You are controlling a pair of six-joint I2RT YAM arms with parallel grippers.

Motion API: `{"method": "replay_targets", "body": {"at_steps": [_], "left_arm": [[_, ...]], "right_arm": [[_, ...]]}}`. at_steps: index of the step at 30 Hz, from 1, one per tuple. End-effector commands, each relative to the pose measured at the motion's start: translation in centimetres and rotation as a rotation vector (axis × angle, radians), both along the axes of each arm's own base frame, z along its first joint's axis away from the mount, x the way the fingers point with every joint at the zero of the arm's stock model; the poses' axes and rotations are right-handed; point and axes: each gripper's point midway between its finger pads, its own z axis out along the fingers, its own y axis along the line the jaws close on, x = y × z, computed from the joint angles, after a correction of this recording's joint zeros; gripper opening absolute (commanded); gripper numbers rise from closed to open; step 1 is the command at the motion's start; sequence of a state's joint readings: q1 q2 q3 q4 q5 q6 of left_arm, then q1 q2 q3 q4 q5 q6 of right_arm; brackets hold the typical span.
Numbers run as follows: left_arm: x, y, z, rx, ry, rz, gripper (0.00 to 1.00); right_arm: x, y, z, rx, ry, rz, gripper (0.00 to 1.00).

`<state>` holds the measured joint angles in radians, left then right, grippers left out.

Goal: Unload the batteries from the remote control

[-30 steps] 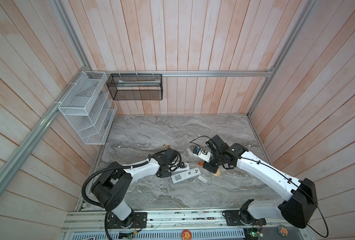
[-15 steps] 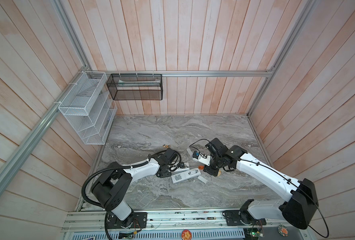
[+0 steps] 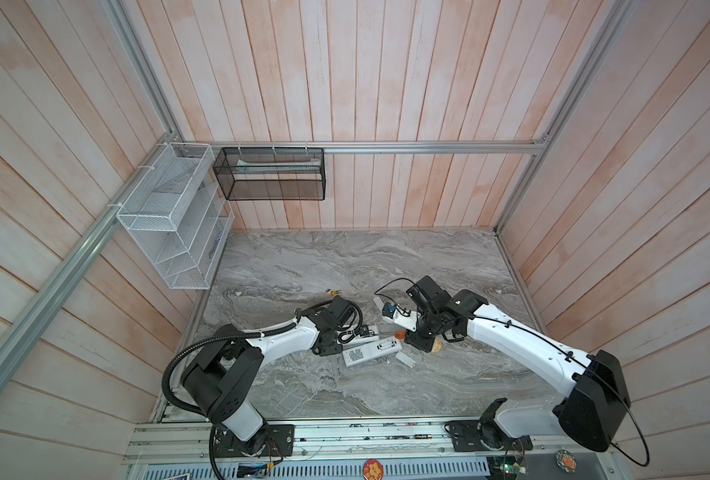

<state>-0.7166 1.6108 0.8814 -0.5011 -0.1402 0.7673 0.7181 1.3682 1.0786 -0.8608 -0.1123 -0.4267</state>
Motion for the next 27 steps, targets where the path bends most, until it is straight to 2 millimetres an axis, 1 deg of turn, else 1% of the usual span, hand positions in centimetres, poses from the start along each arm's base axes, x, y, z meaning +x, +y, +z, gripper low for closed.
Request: {"method": "replay_targets", "body": {"at_steps": [1, 7, 19, 27], "left_arm": [[-0.8, -0.4, 0.4, -0.015, 0.01, -0.04, 0.0], [-0.7, -0.4, 0.4, -0.013, 0.007, -0.039, 0.0], [-0.6, -0.4, 0.5, -0.014, 0.002, -0.039, 0.0], [-0.7, -0.4, 0.5, -0.016, 0.001, -0.041, 0.0]], "right_arm": [[1.0, -0.1, 0.4, -0.028, -0.033, -0.026, 0.0], [1.4, 0.0, 1.2, -0.026, -0.059, -0.031, 0.0], [-0.1, 0.4, -0.5, -0.039, 0.022, 0.018, 0.0], [-0.2, 1.0, -0.6, -0.015, 0.036, 0.031, 0.0]]}}
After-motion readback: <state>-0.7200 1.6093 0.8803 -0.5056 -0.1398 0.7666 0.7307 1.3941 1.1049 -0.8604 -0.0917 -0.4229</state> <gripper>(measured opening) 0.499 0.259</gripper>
